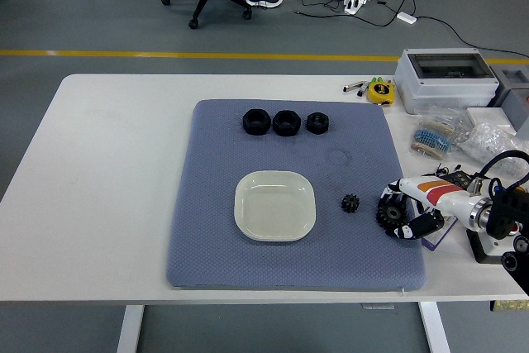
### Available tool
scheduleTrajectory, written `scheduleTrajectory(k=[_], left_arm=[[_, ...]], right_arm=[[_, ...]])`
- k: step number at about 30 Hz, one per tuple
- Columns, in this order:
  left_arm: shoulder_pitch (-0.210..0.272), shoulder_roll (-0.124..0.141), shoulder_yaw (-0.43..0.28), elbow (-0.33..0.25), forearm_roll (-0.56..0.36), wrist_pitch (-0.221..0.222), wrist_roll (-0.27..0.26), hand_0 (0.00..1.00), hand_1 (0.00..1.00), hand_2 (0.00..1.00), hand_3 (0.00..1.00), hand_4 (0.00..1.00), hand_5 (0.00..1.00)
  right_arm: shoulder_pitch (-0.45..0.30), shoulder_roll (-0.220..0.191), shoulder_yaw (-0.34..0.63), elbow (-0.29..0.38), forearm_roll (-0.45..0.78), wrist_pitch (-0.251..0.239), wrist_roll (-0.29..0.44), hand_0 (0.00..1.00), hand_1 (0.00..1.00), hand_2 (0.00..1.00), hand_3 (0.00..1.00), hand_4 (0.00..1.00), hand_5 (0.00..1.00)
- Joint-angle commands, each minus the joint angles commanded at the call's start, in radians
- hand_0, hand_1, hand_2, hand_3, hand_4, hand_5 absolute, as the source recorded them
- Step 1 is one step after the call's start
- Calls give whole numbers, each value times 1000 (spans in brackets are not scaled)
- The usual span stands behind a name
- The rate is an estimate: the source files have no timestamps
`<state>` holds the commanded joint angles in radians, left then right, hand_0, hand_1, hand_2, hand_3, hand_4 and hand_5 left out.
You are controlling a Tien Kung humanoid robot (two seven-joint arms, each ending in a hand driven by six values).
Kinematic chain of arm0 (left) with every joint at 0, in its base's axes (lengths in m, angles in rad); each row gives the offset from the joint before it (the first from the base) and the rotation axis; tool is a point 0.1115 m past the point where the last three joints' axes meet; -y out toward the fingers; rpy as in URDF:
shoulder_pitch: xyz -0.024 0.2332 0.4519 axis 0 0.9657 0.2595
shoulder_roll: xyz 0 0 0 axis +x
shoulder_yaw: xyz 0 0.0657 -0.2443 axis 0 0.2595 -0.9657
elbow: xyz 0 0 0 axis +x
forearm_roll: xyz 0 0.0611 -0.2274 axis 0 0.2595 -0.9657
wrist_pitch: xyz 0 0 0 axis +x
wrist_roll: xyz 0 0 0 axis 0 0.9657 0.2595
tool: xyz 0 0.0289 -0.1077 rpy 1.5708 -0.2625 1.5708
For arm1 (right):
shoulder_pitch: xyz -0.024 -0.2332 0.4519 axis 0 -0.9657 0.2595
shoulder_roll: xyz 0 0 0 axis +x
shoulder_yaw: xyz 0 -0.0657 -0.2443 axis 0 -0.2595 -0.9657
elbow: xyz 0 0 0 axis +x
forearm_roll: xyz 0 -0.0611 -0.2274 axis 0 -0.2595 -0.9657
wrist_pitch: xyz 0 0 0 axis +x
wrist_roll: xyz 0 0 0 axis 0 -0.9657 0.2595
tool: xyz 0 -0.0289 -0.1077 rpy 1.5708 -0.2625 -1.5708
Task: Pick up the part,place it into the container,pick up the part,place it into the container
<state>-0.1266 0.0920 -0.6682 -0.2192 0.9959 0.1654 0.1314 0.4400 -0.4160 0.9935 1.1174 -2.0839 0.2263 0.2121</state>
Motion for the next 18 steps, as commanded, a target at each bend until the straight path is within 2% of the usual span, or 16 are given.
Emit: scheduleTrajectory(k=[5,6,11,12,17,18], left_arm=[[-1,-1,-3,0,5,0,2,704,686,685,561,642,588],[-1,-1,-4,0,6,0,2,702,686,685,562,642,588],[1,-1,-10,-1,20,-2,6,702,686,685,562,642,588],[2,-2,-11,-1,22,-2,7,701,684,683,563,641,587],[7,-2,-14,0,23,-1,8,701,684,683,563,641,587],[8,-2,-14,0,23,-1,8,702,684,680,563,640,587]], right_arm=[[3,-3,-3,7,0,-10,13,260,425,509,532,508,113],[3,-3,-4,9,-4,-13,19,189,364,453,481,230,2],[2,-3,-11,19,-2,-26,32,189,364,453,481,230,2],[1,-3,-13,21,1,-31,32,94,261,368,443,387,2],[-2,-8,-23,39,19,-52,29,94,261,368,443,387,2],[-2,-9,-23,44,23,-55,29,49,171,307,428,319,2]])
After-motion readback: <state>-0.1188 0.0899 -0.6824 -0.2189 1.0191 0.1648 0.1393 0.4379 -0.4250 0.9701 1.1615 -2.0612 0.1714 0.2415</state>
